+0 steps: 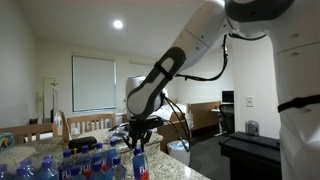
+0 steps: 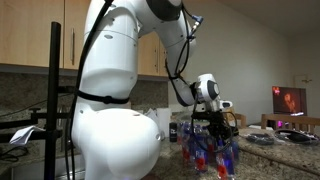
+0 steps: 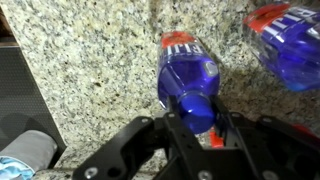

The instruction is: Move the bottle backward to the second row

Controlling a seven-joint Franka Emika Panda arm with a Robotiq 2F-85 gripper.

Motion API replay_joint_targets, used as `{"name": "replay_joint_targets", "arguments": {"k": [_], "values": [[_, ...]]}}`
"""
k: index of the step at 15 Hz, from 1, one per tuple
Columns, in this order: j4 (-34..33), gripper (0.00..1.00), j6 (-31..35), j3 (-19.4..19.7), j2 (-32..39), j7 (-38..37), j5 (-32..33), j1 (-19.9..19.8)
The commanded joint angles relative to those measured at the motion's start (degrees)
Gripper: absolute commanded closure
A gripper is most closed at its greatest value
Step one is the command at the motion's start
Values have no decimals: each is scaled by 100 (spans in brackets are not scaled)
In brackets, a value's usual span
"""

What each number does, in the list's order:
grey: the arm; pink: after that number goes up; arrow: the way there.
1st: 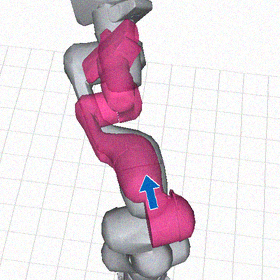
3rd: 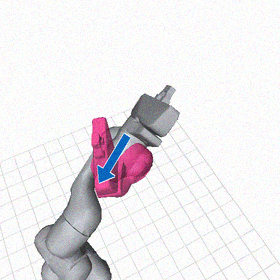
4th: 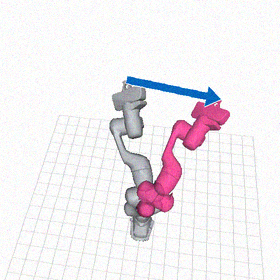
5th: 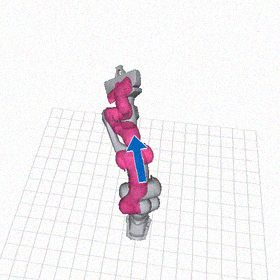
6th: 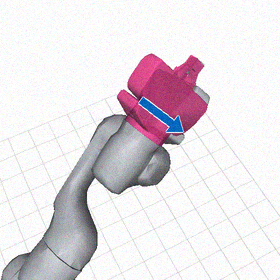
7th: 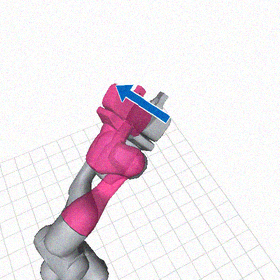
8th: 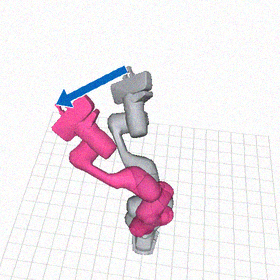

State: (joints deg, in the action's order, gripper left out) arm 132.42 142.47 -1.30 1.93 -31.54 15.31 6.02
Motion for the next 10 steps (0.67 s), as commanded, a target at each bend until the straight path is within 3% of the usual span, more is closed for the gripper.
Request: {"name": "replay_joint_targets", "arguments": {"k": [1,4,10], "values": [[221,90,420,-125,-18,563,-678,-43],[90,90,55,-191,-34,1069,-1128,-23],[205,90,-420,-211,-317,1361,-1229,-40]]}}
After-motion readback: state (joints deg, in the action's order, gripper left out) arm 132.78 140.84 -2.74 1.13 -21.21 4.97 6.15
